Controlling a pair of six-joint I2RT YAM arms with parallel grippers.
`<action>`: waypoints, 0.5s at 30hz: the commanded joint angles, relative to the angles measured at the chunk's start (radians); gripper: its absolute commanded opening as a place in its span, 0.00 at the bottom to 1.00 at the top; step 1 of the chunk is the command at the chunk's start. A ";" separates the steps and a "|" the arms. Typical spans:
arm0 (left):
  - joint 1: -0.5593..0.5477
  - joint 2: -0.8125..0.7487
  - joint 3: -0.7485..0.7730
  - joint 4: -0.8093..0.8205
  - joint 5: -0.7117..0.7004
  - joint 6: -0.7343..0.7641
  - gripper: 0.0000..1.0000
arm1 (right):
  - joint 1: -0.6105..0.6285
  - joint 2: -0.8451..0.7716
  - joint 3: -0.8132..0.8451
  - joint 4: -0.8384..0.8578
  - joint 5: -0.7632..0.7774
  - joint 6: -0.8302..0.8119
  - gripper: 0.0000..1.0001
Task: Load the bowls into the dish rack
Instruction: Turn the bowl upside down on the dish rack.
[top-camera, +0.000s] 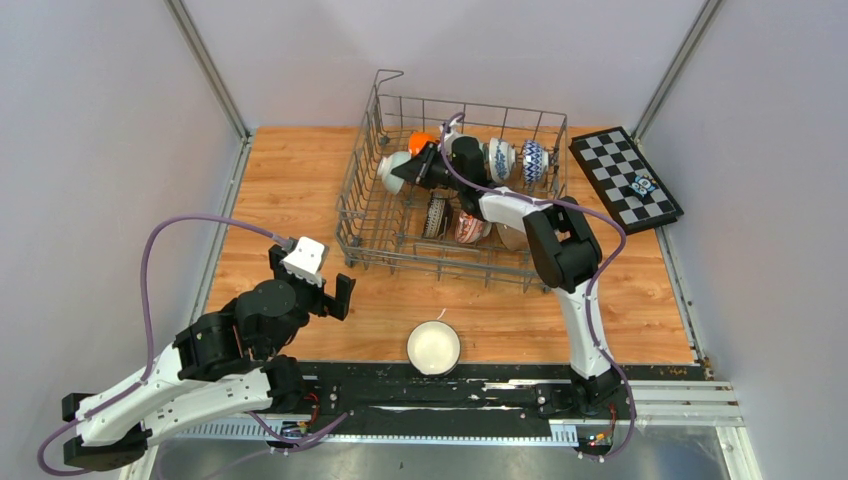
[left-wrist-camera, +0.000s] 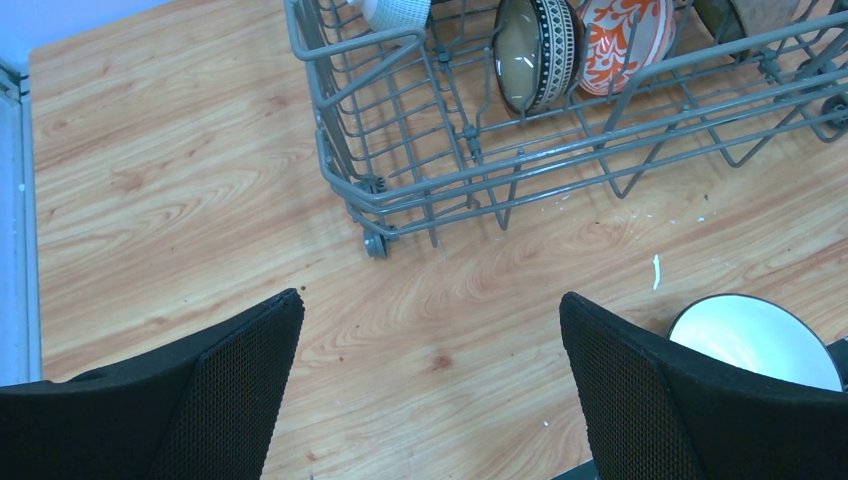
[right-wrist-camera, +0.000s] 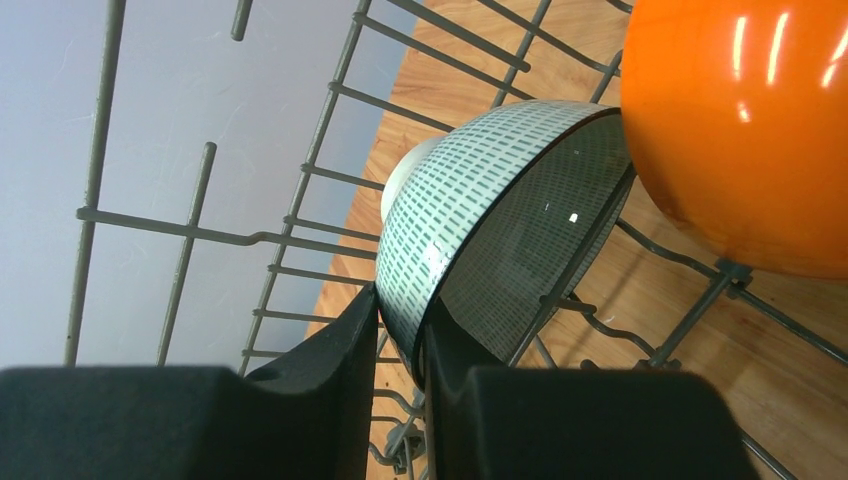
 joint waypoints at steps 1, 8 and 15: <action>0.011 -0.005 -0.006 0.006 -0.012 -0.001 1.00 | -0.044 -0.022 -0.039 -0.095 0.059 -0.055 0.21; 0.013 -0.004 -0.006 0.005 -0.012 -0.002 1.00 | -0.049 -0.027 -0.047 -0.126 0.081 -0.067 0.27; 0.017 -0.001 -0.006 0.006 -0.010 -0.001 1.00 | -0.056 -0.031 -0.058 -0.142 0.099 -0.069 0.32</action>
